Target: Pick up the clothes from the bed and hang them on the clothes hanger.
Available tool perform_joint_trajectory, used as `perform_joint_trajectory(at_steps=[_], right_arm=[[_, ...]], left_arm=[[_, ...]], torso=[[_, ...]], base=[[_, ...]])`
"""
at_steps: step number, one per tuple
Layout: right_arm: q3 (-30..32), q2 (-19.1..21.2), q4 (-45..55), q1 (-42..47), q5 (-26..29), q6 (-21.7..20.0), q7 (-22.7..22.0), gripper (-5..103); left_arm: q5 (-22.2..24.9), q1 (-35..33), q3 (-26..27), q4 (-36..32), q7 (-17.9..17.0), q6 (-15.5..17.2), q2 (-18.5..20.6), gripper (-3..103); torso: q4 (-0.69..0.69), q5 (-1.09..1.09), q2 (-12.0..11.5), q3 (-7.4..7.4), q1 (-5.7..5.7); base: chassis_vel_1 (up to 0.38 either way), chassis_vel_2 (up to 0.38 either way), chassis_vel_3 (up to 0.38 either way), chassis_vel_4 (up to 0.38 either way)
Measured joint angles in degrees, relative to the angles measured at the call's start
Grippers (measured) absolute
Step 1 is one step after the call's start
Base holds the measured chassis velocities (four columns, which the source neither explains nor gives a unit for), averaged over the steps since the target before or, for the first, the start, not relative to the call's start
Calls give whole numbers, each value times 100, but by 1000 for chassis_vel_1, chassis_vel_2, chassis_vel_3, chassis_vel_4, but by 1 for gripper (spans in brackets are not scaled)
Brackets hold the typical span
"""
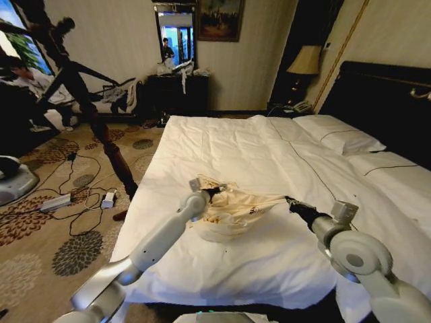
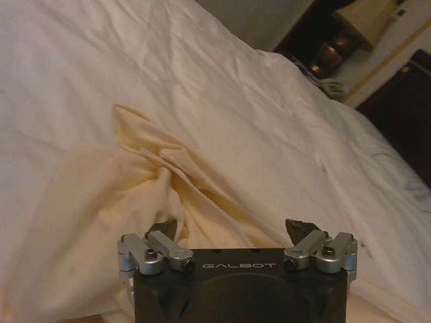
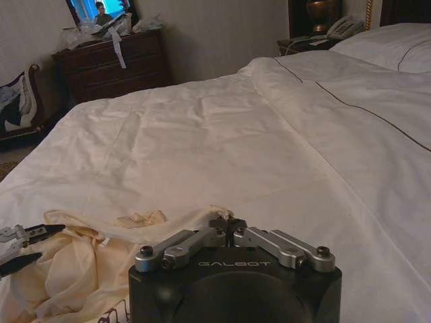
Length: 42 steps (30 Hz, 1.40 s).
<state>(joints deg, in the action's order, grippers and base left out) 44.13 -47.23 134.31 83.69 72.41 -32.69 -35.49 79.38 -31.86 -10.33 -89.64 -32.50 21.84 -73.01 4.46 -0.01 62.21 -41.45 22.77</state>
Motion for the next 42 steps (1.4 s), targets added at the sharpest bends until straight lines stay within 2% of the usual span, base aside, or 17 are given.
perform_joint_trajectory(at_steps=[1,3,4,5,7,9,10,13,14,15,16,18,26,34,42], right_arm=[[-13,6,0,-14,9,0,0,0],[-27,10,-1,-31,14,1,-1,0],[-36,13,-2,-41,17,1,-2,0],[-41,15,-3,-45,21,1,-3,0],[-41,15,-3,-45,23,2,-4,0],[-40,10,-4,-34,23,2,-5,0],[-40,10,-4,-34,23,2,-5,0],[-26,2,-6,-14,20,2,-9,0],[-24,2,-13,-14,19,2,-9,0],[-23,3,-19,-18,19,2,-10,0],[-23,3,-19,-18,19,2,-10,0],[-24,8,-29,-34,20,2,-13,0],[-35,38,-31,-49,54,1,-35,0],[-46,42,-9,-50,94,-5,-58,0],[-49,47,-10,-79,140,-8,-81,0]], left_arm=[[7,-1,22,30,161,39,-19,90],[27,2,27,67,265,76,-64,88],[63,16,27,109,294,108,-119,88],[105,46,27,175,305,141,-200,82],[124,76,25,242,307,155,-274,82],[133,111,27,330,297,159,-386,75],[133,111,27,330,297,159,-386,75],[147,94,45,345,288,244,-340,59],[150,69,43,321,296,282,-274,59],[154,42,38,286,306,300,-208,53],[154,42,38,286,306,300,-208,53],[158,-11,40,239,312,319,-90,45],[103,-16,190,408,392,315,-198,51],[18,96,251,746,298,155,-521,47],[47,185,278,894,233,188,-624,43]], torso=[[0,1,0,0,0],[0,0,0,0,0],[0,0,0,0,0],[0,0,0,0,0],[1,0,0,0,0],[2,1,0,0,0],[2,1,0,0,0],[2,0,0,0,0],[0,1,0,0,0],[-2,0,0,0,0],[-2,0,0,0,0],[-2,0,0,0,0],[0,0,0,0,0],[0,0,0,0,0],[0,1,0,0,0]], base=[[0,0,0,0],[0,0,0,0],[0,0,0,0],[0,0,0,0],[0,0,0,0],[0,0,0,0],[0,0,0,0],[0,0,0,0],[0,0,0,0],[0,0,0,0],[0,0,0,0],[0,0,0,0],[0,0,0,0],[0,0,0,0],[0,0,0,0]])
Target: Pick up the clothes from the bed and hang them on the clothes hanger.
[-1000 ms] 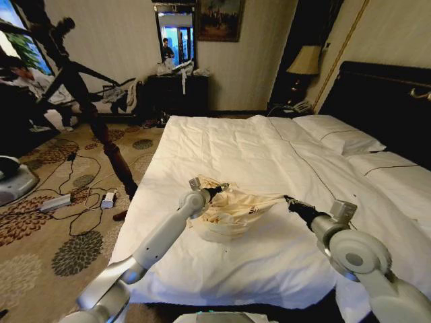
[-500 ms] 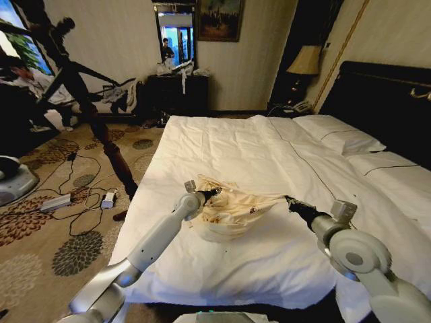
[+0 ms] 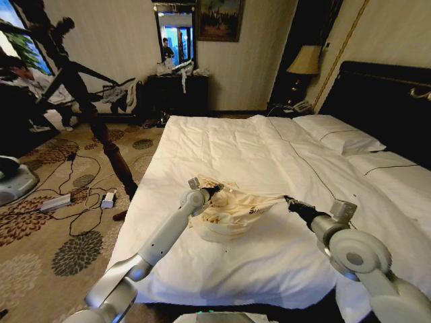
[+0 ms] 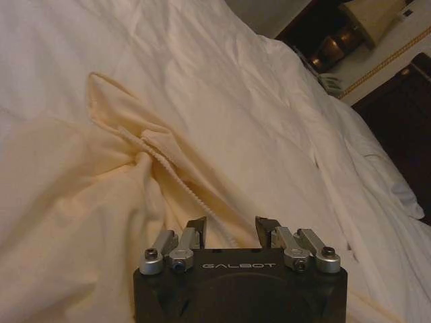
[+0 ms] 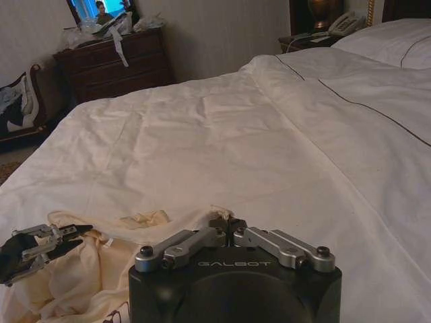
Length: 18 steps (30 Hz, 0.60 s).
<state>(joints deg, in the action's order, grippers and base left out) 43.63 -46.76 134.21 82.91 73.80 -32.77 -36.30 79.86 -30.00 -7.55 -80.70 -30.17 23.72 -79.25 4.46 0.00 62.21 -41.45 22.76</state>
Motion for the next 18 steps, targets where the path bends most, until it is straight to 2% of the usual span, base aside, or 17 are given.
perform_joint_trajectory(at_steps=[18], right_arm=[[65,-11,16,-52,214,0,-89,0]], left_arm=[[120,200,45,467,-51,109,-126,42]], torso=[[0,0,0,0,0]], base=[[0,0,0,0]])
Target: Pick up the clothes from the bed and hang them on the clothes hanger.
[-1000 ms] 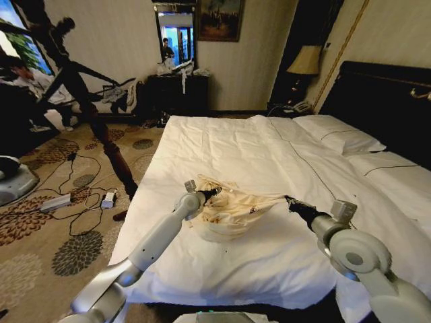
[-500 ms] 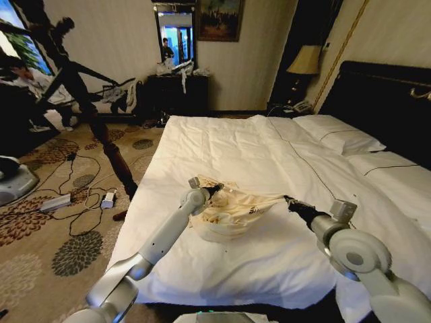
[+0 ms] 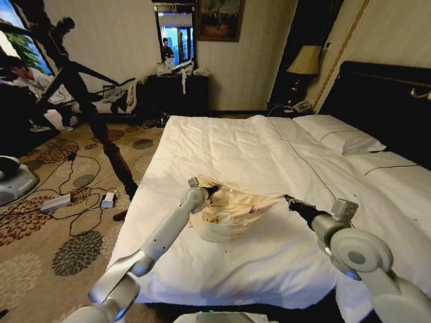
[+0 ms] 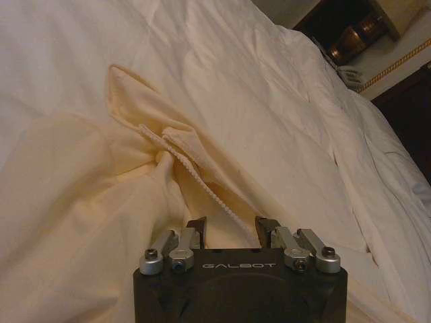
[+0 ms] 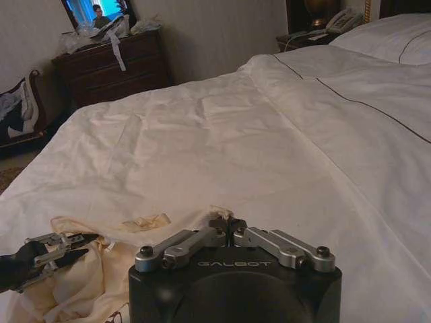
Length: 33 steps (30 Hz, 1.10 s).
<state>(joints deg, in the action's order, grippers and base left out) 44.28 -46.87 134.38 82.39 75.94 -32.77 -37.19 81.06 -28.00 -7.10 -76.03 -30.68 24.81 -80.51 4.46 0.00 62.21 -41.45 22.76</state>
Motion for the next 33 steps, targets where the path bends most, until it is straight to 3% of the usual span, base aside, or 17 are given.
perform_joint_trajectory(at_steps=[11,19,33], right_arm=[[-11,-1,41,22,1,0,-4,0],[-18,29,73,5,-31,0,4,0],[-22,55,121,22,-22,1,11,0]], left_arm=[[-5,9,98,158,-40,6,-2,41],[54,113,163,311,-267,138,-42,37],[55,266,275,615,-181,208,-119,29]], torso=[[-1,0,0,0,0],[0,0,0,0,0],[0,0,0,0,0]], base=[[0,0,0,0],[0,0,0,0],[0,0,0,0]])
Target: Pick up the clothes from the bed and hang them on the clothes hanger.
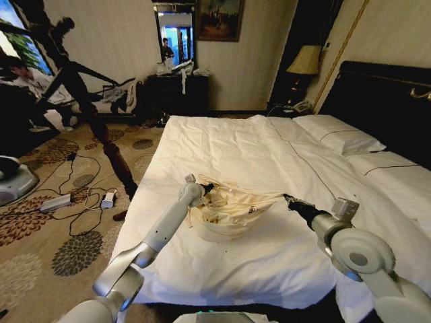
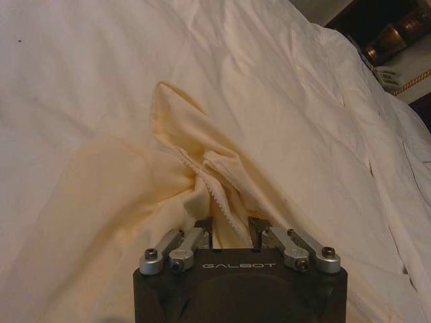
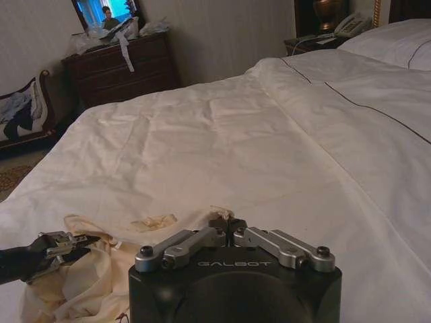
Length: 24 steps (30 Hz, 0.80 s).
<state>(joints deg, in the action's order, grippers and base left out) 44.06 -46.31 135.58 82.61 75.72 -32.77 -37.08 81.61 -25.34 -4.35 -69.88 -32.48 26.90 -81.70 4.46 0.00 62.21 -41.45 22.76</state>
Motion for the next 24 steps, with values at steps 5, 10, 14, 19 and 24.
perform_joint_trajectory(at_steps=[5,10,14,19,24], right_arm=[[0,5,0,7,5,0,1,0],[-8,9,-31,1,9,0,1,0],[-27,8,-51,-11,7,0,1,0],[-52,-21,-79,-4,-18,0,20,0],[-64,-5,-111,-43,-71,1,72,0]], left_arm=[[-157,12,84,123,117,-22,-48,25],[-281,-15,115,88,197,-81,-16,4],[-351,-31,68,30,244,-123,77,1],[-816,-70,-90,-267,460,-229,364,0],[-1116,-100,-196,-993,567,-329,899,0]], torso=[[0,0,0,0,0],[0,0,0,0,0],[0,0,0,0,0],[0,-1,0,0,0],[1,-1,0,0,0]], base=[[0,0,0,0],[0,0,0,0],[0,0,0,0],[0,0,0,0],[0,0,0,0]])
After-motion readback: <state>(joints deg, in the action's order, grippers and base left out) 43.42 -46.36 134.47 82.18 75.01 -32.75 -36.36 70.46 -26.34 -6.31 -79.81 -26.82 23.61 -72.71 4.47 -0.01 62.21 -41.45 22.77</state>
